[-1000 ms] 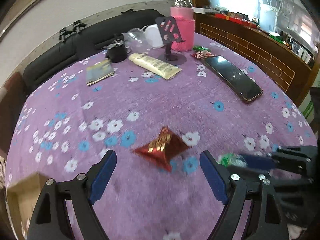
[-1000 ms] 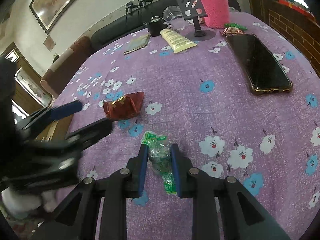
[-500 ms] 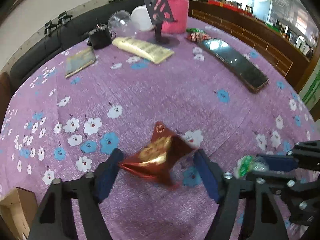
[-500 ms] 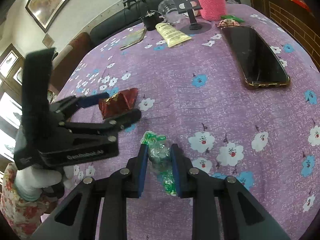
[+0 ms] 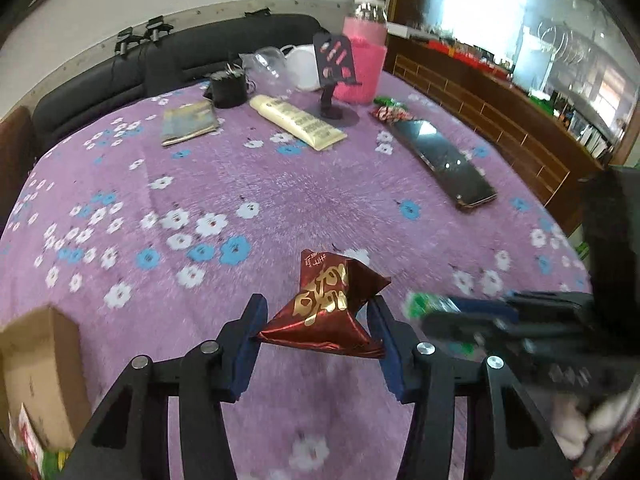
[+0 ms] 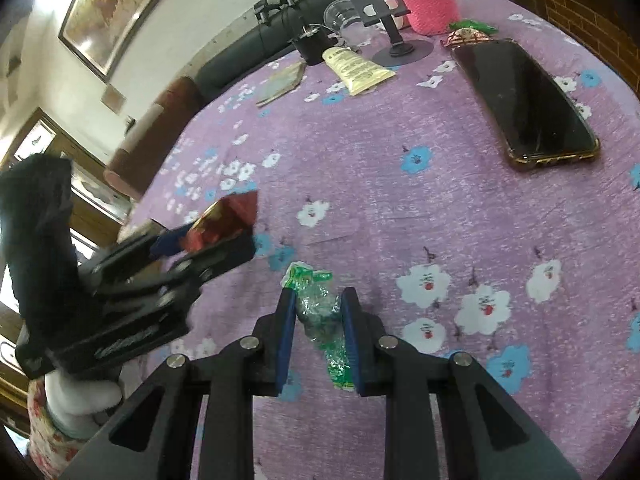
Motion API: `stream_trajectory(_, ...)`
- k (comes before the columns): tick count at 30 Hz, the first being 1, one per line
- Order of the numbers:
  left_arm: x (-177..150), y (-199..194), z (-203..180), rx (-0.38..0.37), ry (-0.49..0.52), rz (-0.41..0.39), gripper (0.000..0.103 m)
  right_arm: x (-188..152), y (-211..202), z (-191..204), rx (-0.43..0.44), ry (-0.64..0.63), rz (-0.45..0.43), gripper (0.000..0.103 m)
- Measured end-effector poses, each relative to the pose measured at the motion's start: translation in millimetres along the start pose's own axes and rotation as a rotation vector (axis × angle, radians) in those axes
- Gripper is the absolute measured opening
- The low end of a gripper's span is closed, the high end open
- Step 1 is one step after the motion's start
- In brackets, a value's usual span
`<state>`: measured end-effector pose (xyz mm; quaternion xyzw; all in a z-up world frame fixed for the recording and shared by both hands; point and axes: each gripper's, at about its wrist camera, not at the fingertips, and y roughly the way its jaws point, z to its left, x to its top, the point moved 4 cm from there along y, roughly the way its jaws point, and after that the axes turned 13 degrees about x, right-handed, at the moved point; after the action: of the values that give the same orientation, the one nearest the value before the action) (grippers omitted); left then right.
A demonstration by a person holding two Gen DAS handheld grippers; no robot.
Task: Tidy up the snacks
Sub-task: 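Grasp the red foil packet with the left tool while the right tool holds the green sweet, then carry both snacks over the tray and open both tools to drop them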
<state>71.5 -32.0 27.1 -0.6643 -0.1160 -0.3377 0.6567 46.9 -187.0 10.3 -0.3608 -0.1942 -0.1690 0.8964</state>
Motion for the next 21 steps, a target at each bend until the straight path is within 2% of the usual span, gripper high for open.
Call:
stream_trajectory(6,-28,-48,21,-0.011,-0.081,-0.038,0.055,3,-4,5,0.052,0.006,-0.057,0.022)
stream_trajectory(12,-59,-102,63,0.007,-0.149,-0.092,0.055,5,-10,4,0.052,0.016,-0.118,0.022)
stream_trajectory(17,-83,-135,105,0.038,-0.22,-0.13,0.055,3,-5,3,-0.019,0.002,-0.135,0.022)
stream_trajectory(21,-100,-148,136,0.065,-0.259,-0.14,0.055,1,4,18,-0.043,-0.014,-0.11,0.022)
